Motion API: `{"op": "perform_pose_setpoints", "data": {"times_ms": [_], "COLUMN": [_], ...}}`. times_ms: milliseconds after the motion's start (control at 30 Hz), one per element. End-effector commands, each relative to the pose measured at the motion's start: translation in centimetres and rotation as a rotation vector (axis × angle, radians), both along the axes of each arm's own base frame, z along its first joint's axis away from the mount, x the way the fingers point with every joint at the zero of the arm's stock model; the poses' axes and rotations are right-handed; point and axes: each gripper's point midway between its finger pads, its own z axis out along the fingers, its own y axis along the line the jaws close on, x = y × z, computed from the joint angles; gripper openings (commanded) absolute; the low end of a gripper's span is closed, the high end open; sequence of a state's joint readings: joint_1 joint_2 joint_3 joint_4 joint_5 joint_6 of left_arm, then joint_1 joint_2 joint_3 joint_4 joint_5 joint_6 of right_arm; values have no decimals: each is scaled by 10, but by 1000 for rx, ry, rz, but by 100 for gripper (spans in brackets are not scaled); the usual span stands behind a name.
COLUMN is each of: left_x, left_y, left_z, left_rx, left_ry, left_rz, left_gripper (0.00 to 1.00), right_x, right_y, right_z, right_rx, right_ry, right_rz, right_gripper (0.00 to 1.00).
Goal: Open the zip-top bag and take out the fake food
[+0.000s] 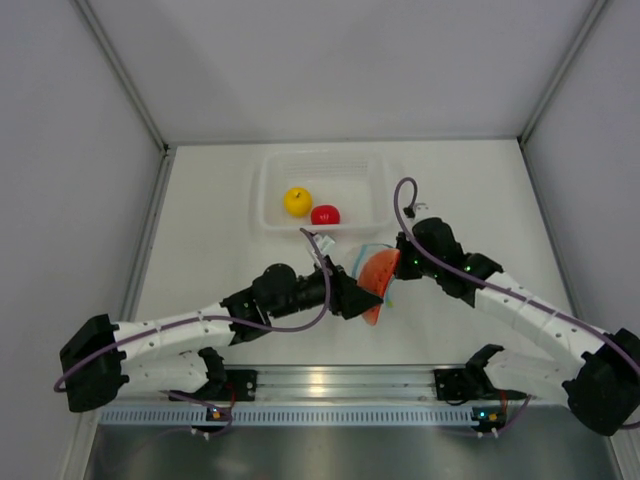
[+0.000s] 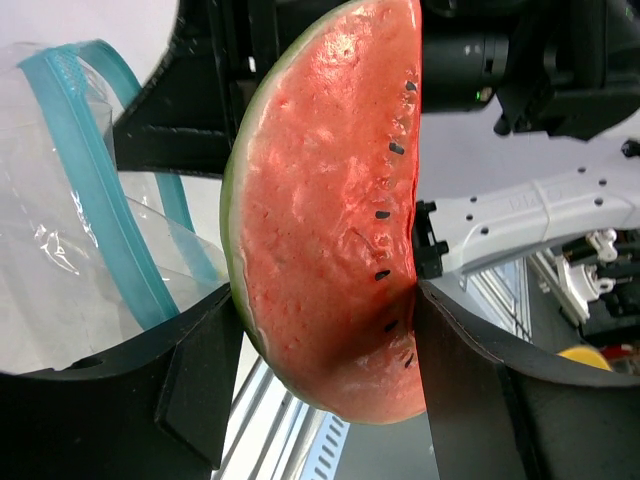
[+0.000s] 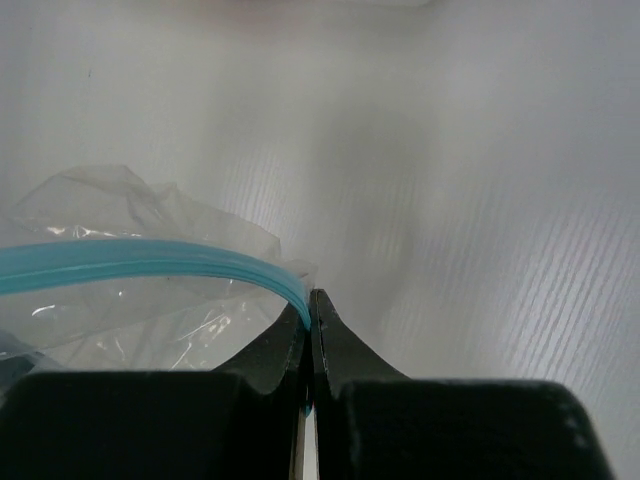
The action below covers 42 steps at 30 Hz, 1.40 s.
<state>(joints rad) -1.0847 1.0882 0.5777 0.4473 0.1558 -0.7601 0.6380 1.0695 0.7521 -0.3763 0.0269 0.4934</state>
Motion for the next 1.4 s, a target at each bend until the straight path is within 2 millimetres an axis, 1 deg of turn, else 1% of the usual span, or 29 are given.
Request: {"op": "perform_pose_setpoints", "data": {"times_ms": [0, 67, 133, 167, 200, 267, 300, 333, 400, 433, 467, 533, 567, 600, 633, 667, 700, 733, 767, 800, 867, 900, 967, 1000, 1100, 1133, 1267, 1300, 1367], "left_x": [16, 19, 22, 22, 22, 23, 26, 29, 36, 40, 43, 49, 52, 54, 53, 54, 55, 53, 53, 53, 49, 48, 47, 45, 41, 40, 40, 40, 40], "left_y": [6, 6, 6, 5, 3, 1, 2, 1, 1, 0, 0, -2, -4, -7, -10, -12, -15, -18, -20, -23, -29, -33, -38, -44, -51, -52, -55, -55, -55], "left_z": [36, 30, 18, 14, 5, -3, -7, -14, -20, -27, -30, -31, -36, -34, -35, -43, -43, -42, -44, -49, -49, -54, -54, -59, -61, -65, -64, -63, -59], "left_rx": [-145, -138, -115, -106, -87, -69, -61, -46, -38, -26, -21, -16, -4, -4, 1, 18, 18, 11, 10, 16, -2, 2, -2, 8, 6, 12, 0, 0, -8], "left_ry": [-2, 21, 46, 52, 67, 79, 87, 97, 116, 131, 142, 148, 154, 151, 150, 159, 161, 162, 165, 180, 183, 194, 199, 212, 222, 229, 230, 230, 223], "left_rz": [97, 96, 96, 91, 90, 93, 108, 121, 159, 177, 186, 199, 203, 201, 192, 190, 185, 165, 159, 152, 113, 99, 73, 46, 2, -2, -12, -13, -16], "left_gripper": [0, 5, 8, 9, 9, 8, 8, 8, 12, 13, 13, 14, 15, 20, 20, 21, 24, 24, 24, 26, 26, 27, 30, 35, 40, 43, 53, 58, 62], "right_x": [5, 2, -1, -3, -4, -10, -10, -15, -18, -19, -19, -21, -22, -23, -27, -28, -29, -33, -34, -34, -40, -39, -43, -43, -44, -44, -45, -44, -43], "right_y": [-3, -1, 1, 1, 3, 11, 11, 17, 20, 20, 20, 21, 22, 24, 27, 30, 32, 34, 37, 42, 50, 54, 59, 60, 60, 60, 59, 58, 56], "right_z": [1, 5, 8, 15, 19, 26, 28, 30, 28, 26, 22, 18, 17, 17, 13, 16, 16, 13, 16, 19, 21, 27, 28, 30, 32, 32, 31, 29, 24], "right_rx": [-25, 0, 24, 47, 63, 115, 124, 144, 145, 139, 132, 130, 140, 150, 161, 185, 197, 208, 232, 255, 307, 341, 370, 377, 378, 376, 372, 357, 336], "right_ry": [-43, -59, -60, -72, -75, -70, -72, -60, -51, -44, -36, -25, -22, -18, -2, -7, -3, 14, 13, 6, 21, 6, 21, 16, 9, 8, 13, 11, 14], "right_rz": [-39, -29, -16, -17, -12, 19, 19, 48, 58, 60, 58, 63, 67, 73, 89, 97, 106, 118, 123, 134, 165, 177, 196, 198, 202, 199, 202, 191, 183], "right_gripper": [0, 0, 0, 0, 0, 0, 0, 0, 0, 0, 0, 0, 0, 0, 0, 0, 0, 0, 0, 0, 0, 0, 0, 0, 0, 0, 0, 0, 0]}}
